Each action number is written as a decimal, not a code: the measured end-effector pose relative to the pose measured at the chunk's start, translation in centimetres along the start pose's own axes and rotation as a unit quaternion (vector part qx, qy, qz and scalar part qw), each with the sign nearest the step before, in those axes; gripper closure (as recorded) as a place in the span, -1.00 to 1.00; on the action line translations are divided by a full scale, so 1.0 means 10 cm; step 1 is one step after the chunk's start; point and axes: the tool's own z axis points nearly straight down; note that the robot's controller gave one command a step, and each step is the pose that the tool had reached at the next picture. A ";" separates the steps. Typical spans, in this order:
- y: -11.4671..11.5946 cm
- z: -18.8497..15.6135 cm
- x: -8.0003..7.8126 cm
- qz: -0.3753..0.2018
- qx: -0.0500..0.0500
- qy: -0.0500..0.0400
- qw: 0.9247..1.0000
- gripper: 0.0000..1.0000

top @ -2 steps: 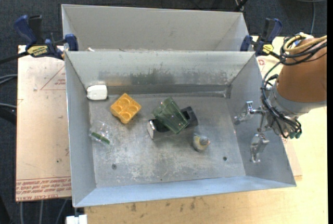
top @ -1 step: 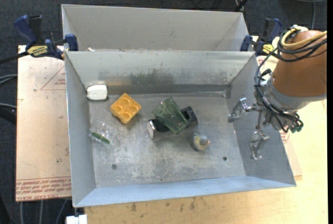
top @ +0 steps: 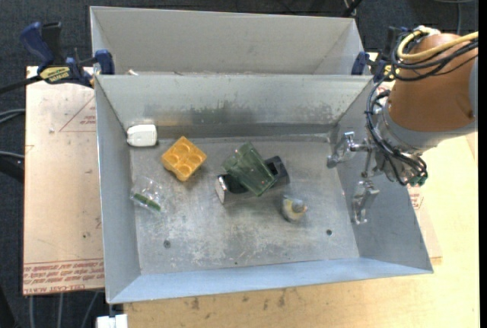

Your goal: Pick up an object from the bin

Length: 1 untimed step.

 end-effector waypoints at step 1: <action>0.09 0.14 -0.20 0.011 -0.001 0.003 1.000 -1.00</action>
Offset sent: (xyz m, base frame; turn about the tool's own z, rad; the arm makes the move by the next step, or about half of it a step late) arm 0.0053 0.0378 -0.0369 0.0265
